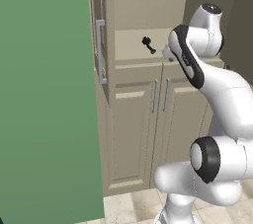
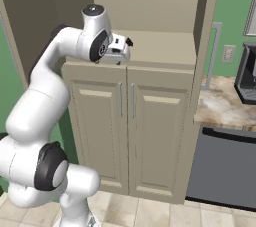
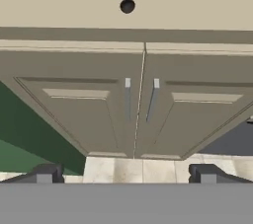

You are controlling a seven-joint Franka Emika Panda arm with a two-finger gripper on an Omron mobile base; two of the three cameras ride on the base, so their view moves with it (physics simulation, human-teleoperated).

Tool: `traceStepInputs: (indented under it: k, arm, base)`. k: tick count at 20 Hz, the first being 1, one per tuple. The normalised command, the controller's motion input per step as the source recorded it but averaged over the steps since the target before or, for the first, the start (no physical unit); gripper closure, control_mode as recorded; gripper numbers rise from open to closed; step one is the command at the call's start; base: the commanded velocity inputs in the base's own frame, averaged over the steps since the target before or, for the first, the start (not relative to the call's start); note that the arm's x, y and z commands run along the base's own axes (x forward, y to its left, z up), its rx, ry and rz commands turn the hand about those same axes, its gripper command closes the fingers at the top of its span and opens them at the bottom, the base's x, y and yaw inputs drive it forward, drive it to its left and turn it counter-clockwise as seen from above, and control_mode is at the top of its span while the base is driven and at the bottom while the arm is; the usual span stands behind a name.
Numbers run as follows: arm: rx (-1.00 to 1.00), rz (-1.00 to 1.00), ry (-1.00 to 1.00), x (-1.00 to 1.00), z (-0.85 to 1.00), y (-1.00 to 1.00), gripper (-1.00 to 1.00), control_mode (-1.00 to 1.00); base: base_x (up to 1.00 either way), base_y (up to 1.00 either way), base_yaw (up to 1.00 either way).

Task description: Pick up the dish brush and bar soap from the sink, and place them back in the cabinet, and close the cabinet doors.

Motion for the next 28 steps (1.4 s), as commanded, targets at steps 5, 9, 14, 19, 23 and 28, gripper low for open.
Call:
traceStepInputs:
  k: [5, 9, 14, 19, 23, 28]
  arm:
    - [0.0, 0.0, 0.02, -0.36, 0.0, 0.0, -1.0, -1.0]
    - [0.0, 0.0, 0.0, -0.37, 0.0, 0.0, -1.0, -1.0]
    - [0.0, 0.0, 0.0, -0.39, 0.0, 0.0, -1.0, -1.0]
    - [0.0, 0.0, 0.0, -0.35, 0.0, 0.0, -1.0, -1.0]
    - [0.0, 0.0, 0.0, -0.27, 0.0, 0.0, -1.0, -1.0]
    - [0.0, 0.0, 0.01, -0.28, 0.0, 0.0, -1.0, -1.0]
  base:
    - [0.0, 0.0, 0.0]
    - [0.0, 0.0, 0.0]
    - [0.0, 0.0, 0.0]
    - [0.0, 0.0, 0.0]
    - [0.0, 0.0, 0.0]
    - [0.0, 0.0, 0.0]
